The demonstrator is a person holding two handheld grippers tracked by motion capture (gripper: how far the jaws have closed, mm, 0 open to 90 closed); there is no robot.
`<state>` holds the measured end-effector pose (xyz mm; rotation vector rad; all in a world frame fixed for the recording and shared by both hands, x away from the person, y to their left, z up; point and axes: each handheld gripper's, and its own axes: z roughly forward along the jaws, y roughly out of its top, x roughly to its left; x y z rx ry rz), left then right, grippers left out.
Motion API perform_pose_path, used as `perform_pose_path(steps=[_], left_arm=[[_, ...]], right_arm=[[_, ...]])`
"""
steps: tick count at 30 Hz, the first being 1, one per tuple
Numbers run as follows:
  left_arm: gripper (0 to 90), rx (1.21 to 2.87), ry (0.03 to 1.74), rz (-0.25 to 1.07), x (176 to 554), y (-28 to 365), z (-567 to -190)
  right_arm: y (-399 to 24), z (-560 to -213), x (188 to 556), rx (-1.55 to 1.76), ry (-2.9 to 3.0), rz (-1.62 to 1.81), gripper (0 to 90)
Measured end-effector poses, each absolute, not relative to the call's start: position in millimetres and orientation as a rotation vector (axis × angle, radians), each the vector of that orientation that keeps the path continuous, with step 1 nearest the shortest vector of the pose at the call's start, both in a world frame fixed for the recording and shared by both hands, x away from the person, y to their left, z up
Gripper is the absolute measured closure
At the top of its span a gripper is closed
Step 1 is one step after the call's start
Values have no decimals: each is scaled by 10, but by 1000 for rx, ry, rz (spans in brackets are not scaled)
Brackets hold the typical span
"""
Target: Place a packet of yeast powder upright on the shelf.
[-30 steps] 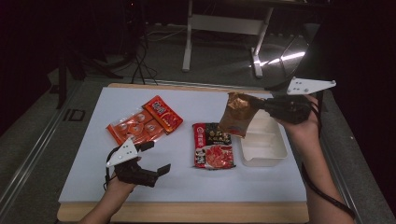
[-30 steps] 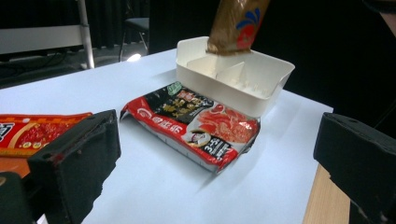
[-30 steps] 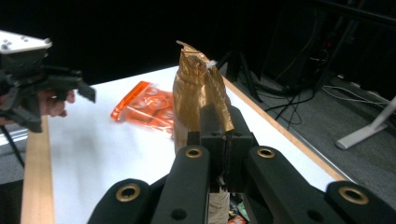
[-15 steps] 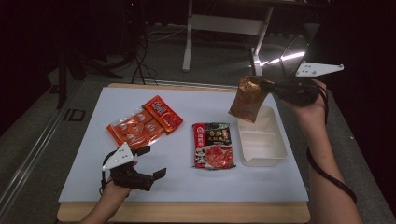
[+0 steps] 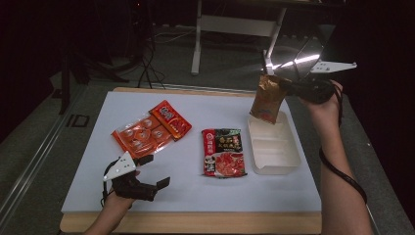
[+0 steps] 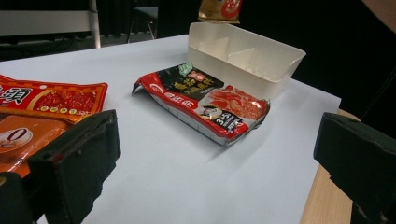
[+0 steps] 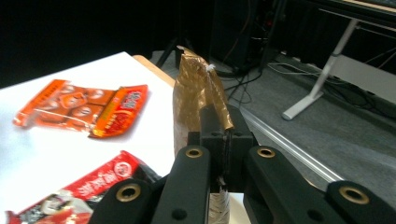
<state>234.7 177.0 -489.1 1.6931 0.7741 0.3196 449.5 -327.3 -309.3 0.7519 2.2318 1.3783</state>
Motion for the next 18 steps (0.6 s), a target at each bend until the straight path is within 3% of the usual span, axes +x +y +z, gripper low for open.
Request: perform_pose_path(steps=[18], left_arm=[[12, 1683, 795, 300, 2396, 1786, -4948]], right_arm=[[-3279, -3504, 4744, 682, 2249, 1186, 890]])
